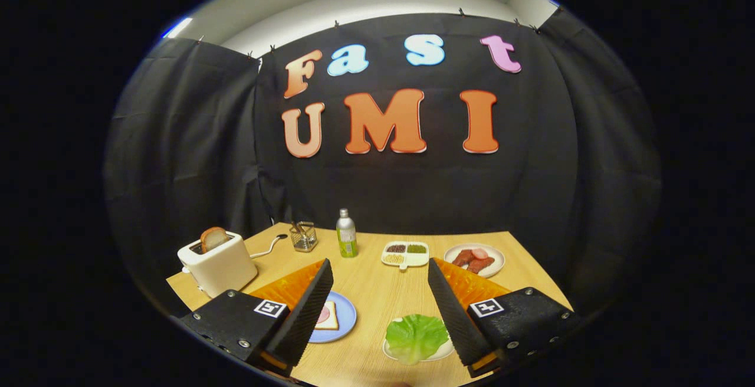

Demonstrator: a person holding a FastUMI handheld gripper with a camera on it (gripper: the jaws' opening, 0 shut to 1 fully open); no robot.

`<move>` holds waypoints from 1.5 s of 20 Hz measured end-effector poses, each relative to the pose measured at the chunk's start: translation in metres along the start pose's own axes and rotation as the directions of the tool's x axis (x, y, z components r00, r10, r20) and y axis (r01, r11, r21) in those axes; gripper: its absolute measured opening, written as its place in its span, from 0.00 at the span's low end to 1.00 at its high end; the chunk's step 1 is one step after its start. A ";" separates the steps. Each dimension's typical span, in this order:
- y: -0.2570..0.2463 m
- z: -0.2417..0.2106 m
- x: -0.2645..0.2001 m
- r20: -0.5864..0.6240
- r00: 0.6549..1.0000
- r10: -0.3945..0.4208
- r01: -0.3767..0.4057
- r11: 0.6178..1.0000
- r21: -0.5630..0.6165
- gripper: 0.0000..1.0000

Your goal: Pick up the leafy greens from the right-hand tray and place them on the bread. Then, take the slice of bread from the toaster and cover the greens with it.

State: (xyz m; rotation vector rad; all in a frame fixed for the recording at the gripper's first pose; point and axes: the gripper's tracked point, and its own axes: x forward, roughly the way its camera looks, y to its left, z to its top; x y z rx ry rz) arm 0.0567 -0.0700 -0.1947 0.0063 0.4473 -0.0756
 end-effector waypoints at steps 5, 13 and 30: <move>-0.005 -0.046 0.022 -0.186 0.982 0.010 0.003 0.998 0.068 0.97; -0.022 -0.114 0.041 -0.431 0.902 -0.003 0.020 0.999 0.036 0.95; -0.062 -0.223 0.079 -0.717 0.689 -0.106 0.091 0.994 -0.059 0.90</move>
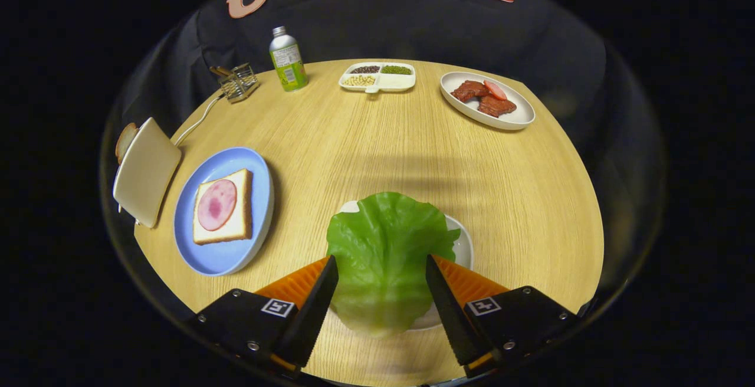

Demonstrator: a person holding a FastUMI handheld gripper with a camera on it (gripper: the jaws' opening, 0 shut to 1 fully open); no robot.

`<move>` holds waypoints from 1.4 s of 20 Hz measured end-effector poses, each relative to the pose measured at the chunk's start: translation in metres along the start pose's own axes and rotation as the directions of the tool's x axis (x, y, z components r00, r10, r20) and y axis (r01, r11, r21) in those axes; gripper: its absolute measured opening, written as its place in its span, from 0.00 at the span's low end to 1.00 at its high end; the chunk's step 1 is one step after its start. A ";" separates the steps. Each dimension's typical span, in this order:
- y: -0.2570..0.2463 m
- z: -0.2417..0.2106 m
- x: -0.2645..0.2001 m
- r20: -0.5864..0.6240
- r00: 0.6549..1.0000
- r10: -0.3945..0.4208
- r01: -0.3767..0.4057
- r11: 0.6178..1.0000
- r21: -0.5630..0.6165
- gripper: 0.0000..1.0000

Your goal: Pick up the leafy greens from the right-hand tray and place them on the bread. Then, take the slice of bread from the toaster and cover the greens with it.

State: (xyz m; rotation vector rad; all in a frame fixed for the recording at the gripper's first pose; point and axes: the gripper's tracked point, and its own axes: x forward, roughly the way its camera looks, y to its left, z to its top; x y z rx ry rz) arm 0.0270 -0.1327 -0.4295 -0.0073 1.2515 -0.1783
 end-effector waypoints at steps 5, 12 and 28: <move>-0.001 -0.004 0.013 -0.041 0.999 -0.020 0.020 1.000 0.008 0.85; -0.003 0.000 0.016 -0.018 1.000 -0.016 0.016 1.000 0.010 0.66; 0.025 0.024 -0.022 0.123 0.988 0.095 -0.106 0.991 0.086 0.04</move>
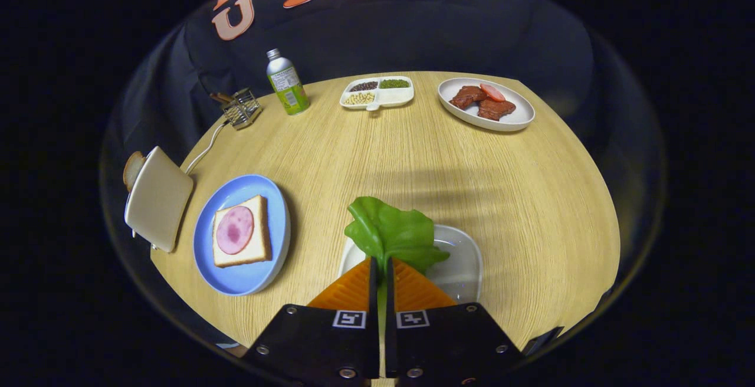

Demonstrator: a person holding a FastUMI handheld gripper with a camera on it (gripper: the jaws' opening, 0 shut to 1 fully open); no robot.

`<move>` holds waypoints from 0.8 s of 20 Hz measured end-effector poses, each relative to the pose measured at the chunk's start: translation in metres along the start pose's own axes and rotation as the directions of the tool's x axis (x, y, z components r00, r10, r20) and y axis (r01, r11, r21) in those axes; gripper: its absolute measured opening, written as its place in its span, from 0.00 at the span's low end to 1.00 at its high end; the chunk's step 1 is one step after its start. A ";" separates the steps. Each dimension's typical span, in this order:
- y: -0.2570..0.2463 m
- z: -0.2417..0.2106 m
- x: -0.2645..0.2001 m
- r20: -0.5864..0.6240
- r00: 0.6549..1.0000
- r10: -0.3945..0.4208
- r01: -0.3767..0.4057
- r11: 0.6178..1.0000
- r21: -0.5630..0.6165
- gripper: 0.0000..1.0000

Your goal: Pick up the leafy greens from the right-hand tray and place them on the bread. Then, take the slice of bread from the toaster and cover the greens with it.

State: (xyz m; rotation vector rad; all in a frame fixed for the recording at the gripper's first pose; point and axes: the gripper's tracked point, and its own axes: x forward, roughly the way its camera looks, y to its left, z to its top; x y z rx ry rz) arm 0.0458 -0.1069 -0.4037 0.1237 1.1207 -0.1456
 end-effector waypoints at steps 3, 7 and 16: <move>0.018 0.012 -0.012 0.025 0.999 0.034 -0.034 0.999 -0.015 0.04; 0.054 0.022 -0.019 0.040 0.995 0.093 -0.090 0.994 -0.065 0.05; 0.126 0.037 -0.012 0.032 0.982 0.185 -0.179 0.975 -0.135 0.05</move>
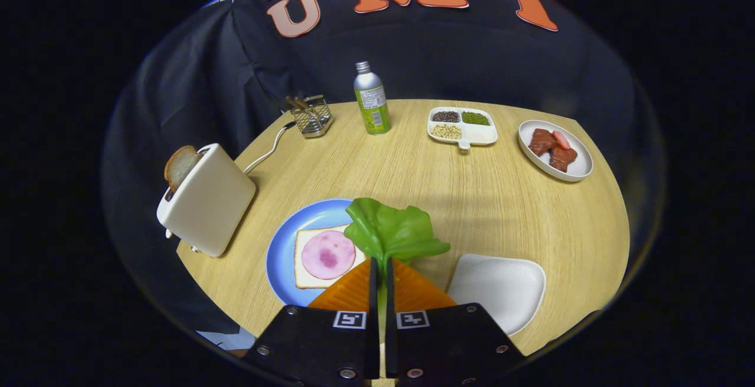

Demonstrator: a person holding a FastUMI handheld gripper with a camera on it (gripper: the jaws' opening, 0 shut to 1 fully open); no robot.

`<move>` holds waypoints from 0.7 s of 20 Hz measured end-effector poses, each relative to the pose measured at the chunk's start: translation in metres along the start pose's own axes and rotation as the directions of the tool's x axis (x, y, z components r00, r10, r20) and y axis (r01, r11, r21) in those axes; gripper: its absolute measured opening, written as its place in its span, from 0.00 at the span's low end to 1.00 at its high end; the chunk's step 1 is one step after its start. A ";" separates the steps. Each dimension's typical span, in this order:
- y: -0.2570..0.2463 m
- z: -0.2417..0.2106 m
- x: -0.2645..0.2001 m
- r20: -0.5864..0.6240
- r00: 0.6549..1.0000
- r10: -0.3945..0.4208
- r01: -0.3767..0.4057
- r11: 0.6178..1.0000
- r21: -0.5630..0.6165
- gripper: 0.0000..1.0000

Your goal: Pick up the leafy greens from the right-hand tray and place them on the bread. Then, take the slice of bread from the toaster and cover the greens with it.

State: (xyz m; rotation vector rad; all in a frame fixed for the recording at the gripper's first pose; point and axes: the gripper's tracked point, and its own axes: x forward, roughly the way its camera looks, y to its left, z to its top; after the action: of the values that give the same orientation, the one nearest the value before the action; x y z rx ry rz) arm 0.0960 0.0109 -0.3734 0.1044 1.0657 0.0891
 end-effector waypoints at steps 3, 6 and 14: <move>0.023 0.001 0.012 -0.017 1.000 0.024 -0.024 0.999 -0.029 0.04; 0.041 0.000 0.027 -0.044 0.998 0.037 -0.039 0.998 -0.050 0.04; 0.062 -0.012 0.063 -0.123 0.991 0.045 -0.054 0.996 -0.065 0.05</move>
State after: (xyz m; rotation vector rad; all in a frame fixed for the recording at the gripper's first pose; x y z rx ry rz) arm 0.1141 0.0804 -0.4259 0.0639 1.1809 0.1784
